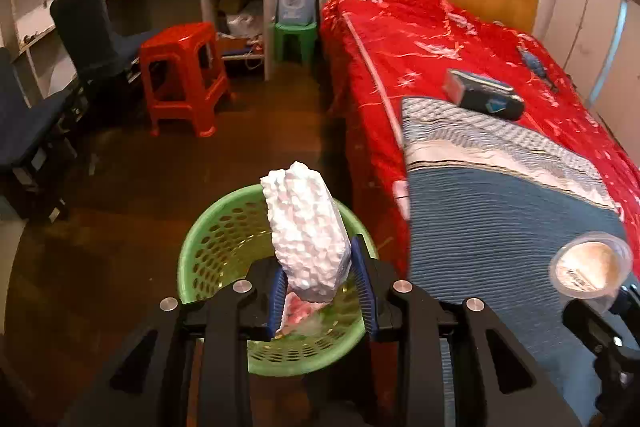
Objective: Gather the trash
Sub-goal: 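Carry the foam block to the basket and open the left tool, then open the right tool over the basket to drop the clear cup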
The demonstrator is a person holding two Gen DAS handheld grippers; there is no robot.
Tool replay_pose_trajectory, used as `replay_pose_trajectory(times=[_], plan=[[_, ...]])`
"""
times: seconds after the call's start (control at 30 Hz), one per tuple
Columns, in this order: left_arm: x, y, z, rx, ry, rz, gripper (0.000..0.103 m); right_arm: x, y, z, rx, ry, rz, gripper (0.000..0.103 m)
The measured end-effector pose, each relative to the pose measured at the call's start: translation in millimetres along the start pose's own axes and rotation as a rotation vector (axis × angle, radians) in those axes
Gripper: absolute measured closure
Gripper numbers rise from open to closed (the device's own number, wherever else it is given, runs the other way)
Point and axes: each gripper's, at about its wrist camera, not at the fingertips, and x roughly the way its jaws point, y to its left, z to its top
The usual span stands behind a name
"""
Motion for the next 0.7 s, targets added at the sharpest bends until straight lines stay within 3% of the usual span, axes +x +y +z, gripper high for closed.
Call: replay_pose_trajectory(times=[0.23, 0.3, 0.37, 0.43, 0.5, 0.7], plan=[[19.0, 24.6, 1.3, -0.024, 0.029, 0.044, 0.072, 11.9, 13.0, 2.1, -0.019, 0.017, 0.009, 0.044], [21.5, 28.6, 1.2, -0.032, 0.032, 0.048, 0.056, 14.4, 16.0, 2.7, -0.021, 0.02, 0.012, 0.044], [22.6, 34.5, 0.3, -0.042, 0.024, 0.069, 0.047, 17.6, 19.6, 5.1, -0.025, 0.023, 0.014, 0.044], [24.8, 38.9, 1.0, -0.046, 0.024, 0.066, 0.045, 21.4, 23.0, 6.0, -0.027, 0.028, 0.017, 0.044], [24.0, 43.4, 0.8, -0.053, 0.025, 0.073, 0.037, 24.9, 26.3, 6.2, -0.029, 0.033, 0.021, 0.044], [18.0, 58.7, -2.2, -0.086, 0.019, 0.088, 0.029, 36.1, 37.8, 10.0, -0.045, 0.046, 0.038, 0.044]])
